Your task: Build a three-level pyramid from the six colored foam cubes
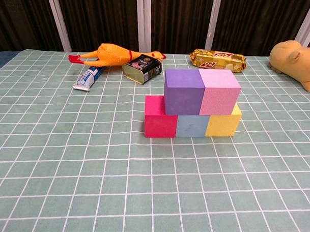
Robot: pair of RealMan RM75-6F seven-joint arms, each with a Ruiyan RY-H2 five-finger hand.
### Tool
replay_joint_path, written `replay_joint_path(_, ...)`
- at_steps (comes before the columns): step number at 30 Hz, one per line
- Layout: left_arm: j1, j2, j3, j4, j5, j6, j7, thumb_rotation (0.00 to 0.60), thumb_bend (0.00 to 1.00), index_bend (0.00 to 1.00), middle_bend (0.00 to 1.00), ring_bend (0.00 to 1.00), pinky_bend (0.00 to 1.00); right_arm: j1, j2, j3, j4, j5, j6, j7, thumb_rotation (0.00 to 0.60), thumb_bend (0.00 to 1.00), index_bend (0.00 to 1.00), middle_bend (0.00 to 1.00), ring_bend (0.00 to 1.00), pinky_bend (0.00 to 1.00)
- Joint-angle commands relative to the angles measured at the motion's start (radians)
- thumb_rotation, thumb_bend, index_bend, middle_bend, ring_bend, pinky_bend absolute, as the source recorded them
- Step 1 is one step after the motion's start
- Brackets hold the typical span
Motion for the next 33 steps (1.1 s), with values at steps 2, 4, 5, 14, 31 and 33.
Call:
replay_joint_path(2, 0.004, -0.003, -0.003, 0.004, 0.001, -0.003, 0.003, 0.600, 0.10, 0.00, 0.05, 0.02, 0.09, 0.007, -0.030, -0.007, 0.050, 0.004, -0.021, 0.006, 0.600, 0.33, 0.00, 0.07, 0.00, 0.00)
replay_joint_path(4, 0.006, -0.003, -0.006, 0.007, -0.001, -0.004, 0.004, 0.600, 0.10, 0.00, 0.05, 0.02, 0.09, 0.008, -0.042, -0.011, 0.070, 0.002, -0.026, 0.007, 0.600, 0.33, 0.00, 0.10, 0.00, 0.00)
replay_joint_path(5, 0.007, -0.003, -0.009, 0.007, -0.002, -0.006, 0.004, 0.600, 0.10, 0.00, 0.05, 0.02, 0.09, 0.008, -0.048, -0.012, 0.080, 0.001, -0.029, 0.008, 0.600, 0.33, 0.00, 0.12, 0.01, 0.00)
replay_joint_path(14, 0.015, -0.002, -0.016, 0.010, -0.002, -0.015, 0.006, 0.600, 0.10, 0.00, 0.05, 0.02, 0.08, 0.013, -0.092, -0.024, 0.154, 0.011, -0.055, 0.009, 0.600, 0.33, 0.00, 0.32, 0.18, 0.00)
replay_joint_path(31, 0.022, 0.005, -0.018, 0.002, 0.000, -0.046, 0.014, 0.600, 0.10, 0.00, 0.05, 0.02, 0.09, 0.025, 0.081, 0.076, -0.111, -0.044, 0.093, 0.045, 0.600, 0.33, 0.05, 0.47, 0.35, 0.00)
replay_joint_path(33, 0.020, 0.007, -0.019, 0.004, -0.003, -0.053, 0.017, 0.600, 0.10, 0.00, 0.05, 0.02, 0.09, 0.044, 0.155, 0.103, -0.213, -0.033, 0.107, 0.027, 0.600, 0.32, 0.05, 0.47, 0.35, 0.00)
